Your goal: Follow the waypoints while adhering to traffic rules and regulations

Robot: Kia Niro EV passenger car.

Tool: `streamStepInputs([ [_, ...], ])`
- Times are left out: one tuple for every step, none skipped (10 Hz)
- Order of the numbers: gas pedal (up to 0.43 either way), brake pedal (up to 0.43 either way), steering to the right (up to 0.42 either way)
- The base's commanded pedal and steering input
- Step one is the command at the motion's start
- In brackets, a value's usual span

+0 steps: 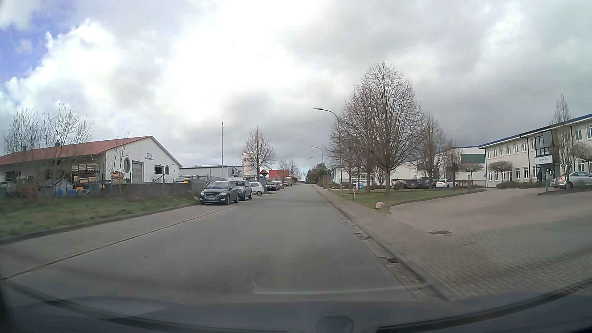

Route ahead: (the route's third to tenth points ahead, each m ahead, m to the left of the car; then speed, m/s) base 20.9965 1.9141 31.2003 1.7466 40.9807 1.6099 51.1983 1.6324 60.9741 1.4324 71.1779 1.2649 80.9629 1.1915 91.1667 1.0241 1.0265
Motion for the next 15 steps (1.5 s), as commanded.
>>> streamStepInputs([
  [0.000,0.000,-0.006],
  [0.000,0.000,-0.006],
  [0.000,0.000,-0.006],
  [0.000,0.000,-0.006],
  [0.000,0.000,-0.006],
  [0.000,0.000,-0.006],
  [0.000,0.000,-0.006],
  [0.000,0.000,-0.006],
  [0.000,0.000,-0.006],
  [0.000,0.000,-0.006],
  [0.000,0.000,-0.006],
  [0.000,0.000,-0.006],
  [0.000,0.000,-0.006],
  [0.000,0.000,-0.006],
  [0.000,0.000,-0.006],
])
